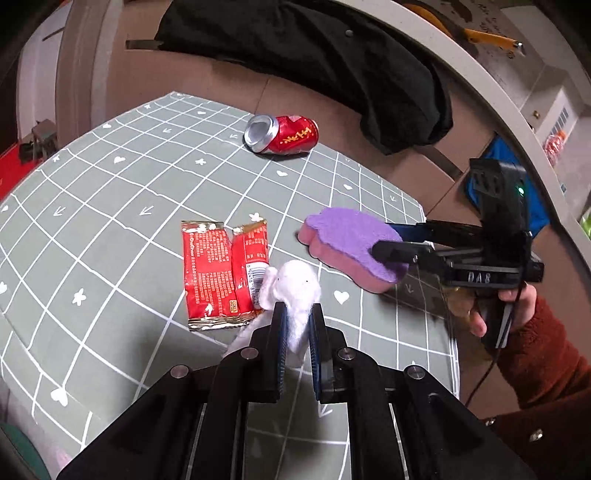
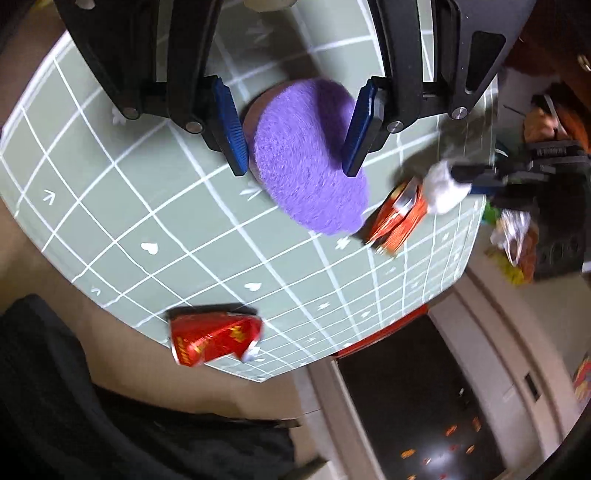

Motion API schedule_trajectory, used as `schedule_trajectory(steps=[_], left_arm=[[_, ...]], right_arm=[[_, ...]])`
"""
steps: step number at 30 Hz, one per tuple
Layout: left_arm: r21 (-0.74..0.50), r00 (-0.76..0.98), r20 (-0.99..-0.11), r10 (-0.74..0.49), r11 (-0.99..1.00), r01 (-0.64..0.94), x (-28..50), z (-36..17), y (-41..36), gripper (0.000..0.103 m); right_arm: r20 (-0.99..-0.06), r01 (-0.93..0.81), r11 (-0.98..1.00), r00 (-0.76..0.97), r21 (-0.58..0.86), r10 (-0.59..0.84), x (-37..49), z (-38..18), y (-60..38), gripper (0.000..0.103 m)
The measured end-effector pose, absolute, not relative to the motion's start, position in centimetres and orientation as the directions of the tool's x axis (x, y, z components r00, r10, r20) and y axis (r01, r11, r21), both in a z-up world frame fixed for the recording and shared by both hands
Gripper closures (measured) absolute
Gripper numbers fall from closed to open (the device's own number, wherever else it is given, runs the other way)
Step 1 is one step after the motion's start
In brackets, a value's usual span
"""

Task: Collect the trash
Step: 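Lift the tissue ball and purple sponge off the table, then carry the tissue ball and purple sponge over the yellow-lined bin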

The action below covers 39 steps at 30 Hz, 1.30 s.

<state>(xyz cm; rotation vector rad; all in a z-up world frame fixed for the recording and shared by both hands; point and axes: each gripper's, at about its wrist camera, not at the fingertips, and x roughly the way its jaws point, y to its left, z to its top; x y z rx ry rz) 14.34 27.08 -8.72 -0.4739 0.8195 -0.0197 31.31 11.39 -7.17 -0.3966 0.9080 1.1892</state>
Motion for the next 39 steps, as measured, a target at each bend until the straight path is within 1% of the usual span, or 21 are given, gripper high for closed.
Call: schedule_trajectory(steps=[1, 2, 3, 4, 6, 8, 11, 15, 19, 21, 24, 26, 27, 28, 31, 35, 39], left_arm=[[-0.412, 0.689, -0.699, -0.192, 0.895, -0.169, 14.2, -8.8, 27.1, 0.089], [-0.418, 0.691, -0.698, -0.189, 0.891, -0.179, 14.1, -8.9, 27.2, 0.088], [-0.423, 0.689, -0.700, -0.189, 0.887, -0.187, 14.0, -9.2, 27.3, 0.084], [-0.428, 0.687, -0.702, -0.188, 0.882, -0.197, 14.0, -9.5, 27.4, 0.079], [-0.439, 0.684, -0.706, -0.186, 0.873, -0.215, 14.0, -9.9, 27.5, 0.072], [-0.448, 0.680, -0.708, -0.190, 0.865, -0.224, 13.8, -10.1, 27.5, 0.071], [-0.428, 0.682, -0.709, -0.178, 0.877, -0.217, 13.5, -9.9, 26.8, 0.066], [-0.387, 0.678, -0.719, -0.153, 0.899, -0.207, 13.3, -9.6, 26.0, 0.065], [-0.367, 0.671, -0.730, -0.132, 0.903, -0.222, 13.7, -9.6, 25.3, 0.064], [-0.341, 0.669, -0.736, -0.103, 0.910, -0.235, 14.3, -9.7, 24.9, 0.064], [-0.257, 0.653, -0.757, -0.019, 0.928, -0.271, 15.1, -10.1, 24.0, 0.065], [-0.227, 0.641, -0.768, 0.010, 0.931, -0.286, 15.5, -10.7, 23.4, 0.068], [-0.224, 0.644, -0.765, 0.012, 0.933, -0.283, 15.5, -10.8, 23.0, 0.080], [-0.212, 0.646, -0.763, 0.017, 0.938, -0.275, 15.5, -10.8, 22.6, 0.086], [-0.196, 0.656, -0.755, 0.014, 0.949, -0.247, 15.4, -10.4, 21.2, 0.089], [-0.185, 0.675, -0.738, 0.008, 0.959, -0.214, 15.2, -9.2, 19.5, 0.089], [-0.215, 0.705, -0.709, -0.025, 0.959, -0.183, 14.7, -7.7, 18.3, 0.089]], right_arm=[[-0.781, -0.922, 0.352, 0.098, 0.163, 0.617, 30.8, -7.1, 11.4, 0.052], [-0.789, -0.933, 0.335, 0.104, 0.134, 0.605, 30.0, -7.2, 11.7, 0.051], [-0.796, -0.937, 0.328, 0.103, 0.124, 0.596, 29.8, -7.5, 11.8, 0.046], [-0.799, -0.939, 0.328, 0.115, 0.106, 0.590, 29.5, -7.6, 12.1, 0.044], [-0.798, -0.941, 0.327, 0.129, 0.089, 0.588, 29.4, -8.2, 13.0, 0.041], [-0.800, -0.938, 0.331, 0.122, 0.101, 0.588, 29.7, -8.7, 13.9, 0.040], [-0.820, -0.932, 0.346, 0.114, 0.106, 0.560, 29.5, -9.8, 14.3, 0.039], [-0.781, -0.908, 0.416, 0.227, 0.046, 0.582, 28.6, -8.8, 13.1, 0.041], [-0.741, -0.869, 0.489, 0.278, 0.078, 0.612, 28.8, -6.8, 10.8, 0.041], [-0.723, -0.847, 0.526, 0.312, 0.082, 0.616, 28.4, -5.7, 9.0, 0.041], [-0.708, -0.821, 0.563, 0.344, 0.091, 0.617, 27.4, -5.0, 6.9, 0.041], [-0.695, -0.804, 0.585, 0.364, 0.101, 0.620, 26.7, -4.9, 5.5, 0.041], [-0.686, -0.793, 0.598, 0.374, 0.111, 0.624, 26.1, -4.8, 4.7, 0.041], [-0.680, -0.785, 0.607, 0.380, 0.120, 0.627, 25.8, -4.8, 4.1, 0.041], [-0.662, -0.768, 0.624, 0.394, 0.144, 0.638, 25.0, -5.0, 2.4, 0.041], [-0.646, -0.760, 0.635, 0.416, 0.140, 0.640, 24.4, -4.8, 1.0, 0.041], [-0.627, -0.754, 0.647, 0.451, 0.113, 0.635, 23.8, -4.2, 0.0, 0.041]])
